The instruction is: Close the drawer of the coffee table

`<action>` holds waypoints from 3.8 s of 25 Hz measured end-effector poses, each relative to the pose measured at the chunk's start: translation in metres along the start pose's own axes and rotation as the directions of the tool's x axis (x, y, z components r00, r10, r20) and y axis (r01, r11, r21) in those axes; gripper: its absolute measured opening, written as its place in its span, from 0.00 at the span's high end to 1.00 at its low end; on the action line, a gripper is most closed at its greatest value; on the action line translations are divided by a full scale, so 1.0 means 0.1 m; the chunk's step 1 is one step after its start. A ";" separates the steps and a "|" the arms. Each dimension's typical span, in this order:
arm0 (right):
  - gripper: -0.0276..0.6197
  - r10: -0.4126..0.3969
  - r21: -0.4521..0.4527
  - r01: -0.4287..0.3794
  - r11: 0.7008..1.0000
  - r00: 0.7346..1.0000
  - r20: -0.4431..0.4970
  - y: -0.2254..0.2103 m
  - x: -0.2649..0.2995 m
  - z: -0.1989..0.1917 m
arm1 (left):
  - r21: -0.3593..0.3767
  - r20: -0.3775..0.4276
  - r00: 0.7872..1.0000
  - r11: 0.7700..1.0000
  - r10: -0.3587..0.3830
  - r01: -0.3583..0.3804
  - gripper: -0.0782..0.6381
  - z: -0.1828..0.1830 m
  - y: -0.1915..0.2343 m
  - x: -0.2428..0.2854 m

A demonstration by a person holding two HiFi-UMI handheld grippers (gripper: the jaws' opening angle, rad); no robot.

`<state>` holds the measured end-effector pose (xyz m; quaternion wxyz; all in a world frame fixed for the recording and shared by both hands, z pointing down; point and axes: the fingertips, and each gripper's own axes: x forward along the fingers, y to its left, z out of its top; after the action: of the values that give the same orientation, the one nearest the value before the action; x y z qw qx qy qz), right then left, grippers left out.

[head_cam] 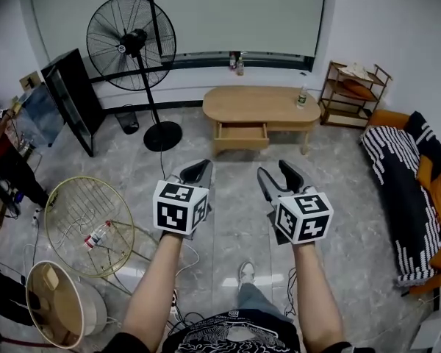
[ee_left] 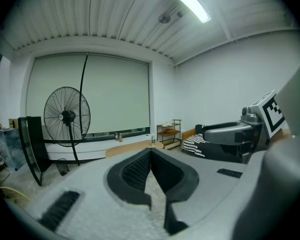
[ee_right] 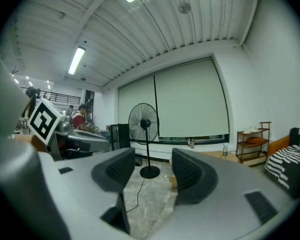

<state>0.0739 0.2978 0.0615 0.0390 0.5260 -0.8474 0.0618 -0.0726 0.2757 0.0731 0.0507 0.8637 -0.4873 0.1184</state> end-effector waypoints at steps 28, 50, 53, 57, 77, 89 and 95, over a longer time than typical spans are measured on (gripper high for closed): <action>0.42 0.071 0.037 -0.068 0.997 0.995 -0.072 -1.92 2.10 0.08 | 0.015 -0.077 0.995 0.998 0.062 -0.061 0.89 0.53 0.68 2.58; 0.40 -0.004 0.057 0.010 0.998 0.995 -0.099 -2.41 4.10 0.00 | -0.026 -0.065 0.998 0.999 -0.020 0.018 0.89 0.57 2.14 4.19; 0.39 -0.021 0.065 0.029 0.998 0.993 -0.116 -2.47 4.57 -0.02 | -0.039 -0.066 0.996 0.998 -0.057 0.055 0.89 0.61 2.45 4.58; 0.39 -0.051 0.095 0.064 0.993 0.990 -0.131 -2.56 5.11 -0.05 | -0.057 -0.082 0.992 0.994 -0.094 0.090 0.89 0.58 2.84 5.03; 0.38 -0.061 0.333 0.108 0.937 0.987 -0.149 -2.95 5.98 -1.13 | -0.117 -0.106 0.981 0.981 -0.165 0.153 0.89 -0.34 3.36 6.18; 0.38 0.032 0.416 0.041 0.909 0.986 -0.167 -3.42 5.97 -2.37 | -0.082 -0.168 0.977 0.990 -0.130 0.117 0.89 -1.28 2.84 6.51; 0.38 0.107 0.428 -0.022 0.904 0.979 -0.176 -3.41 6.05 -3.05 | -0.078 -0.209 0.973 0.994 -0.097 0.082 0.89 -1.90 2.75 6.52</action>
<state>0.1116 -0.3444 0.4642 0.0048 0.4847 -0.8228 0.2967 -0.0125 -0.3693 0.4149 0.1374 0.8649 -0.4435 0.1908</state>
